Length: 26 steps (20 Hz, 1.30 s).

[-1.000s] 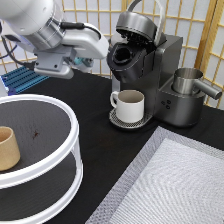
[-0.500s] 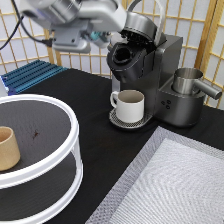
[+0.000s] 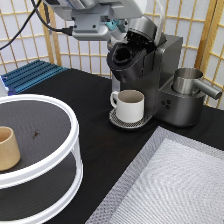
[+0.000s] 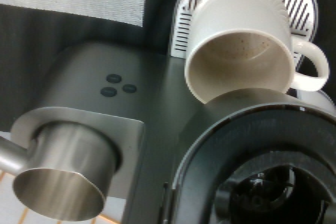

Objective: Make coffee

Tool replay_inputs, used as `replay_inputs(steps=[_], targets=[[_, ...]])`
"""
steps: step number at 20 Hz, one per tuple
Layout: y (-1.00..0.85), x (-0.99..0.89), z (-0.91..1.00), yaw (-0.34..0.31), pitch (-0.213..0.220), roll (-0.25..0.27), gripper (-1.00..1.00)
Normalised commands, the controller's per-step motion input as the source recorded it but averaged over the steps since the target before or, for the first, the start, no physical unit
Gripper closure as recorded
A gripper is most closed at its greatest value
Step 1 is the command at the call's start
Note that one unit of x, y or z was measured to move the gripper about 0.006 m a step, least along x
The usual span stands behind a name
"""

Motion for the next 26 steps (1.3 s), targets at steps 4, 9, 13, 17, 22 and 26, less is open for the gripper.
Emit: replay_inputs(steps=[4,9,13,17,22,26], targets=[[0.16,0.13,-0.04,0.007,0.032,0.002,1.00],[0.07,0.04,-0.27,0.000,0.015,0.000,1.00],[0.23,-0.06,-0.24,-0.001,0.001,-0.005,1.00],[0.28,-0.13,-0.07,0.000,0.001,0.000,1.00],[0.24,-0.09,-0.01,-0.001,0.000,-0.006,1.00],[0.04,0.00,-0.17,0.000,0.000,-0.001,1.00]])
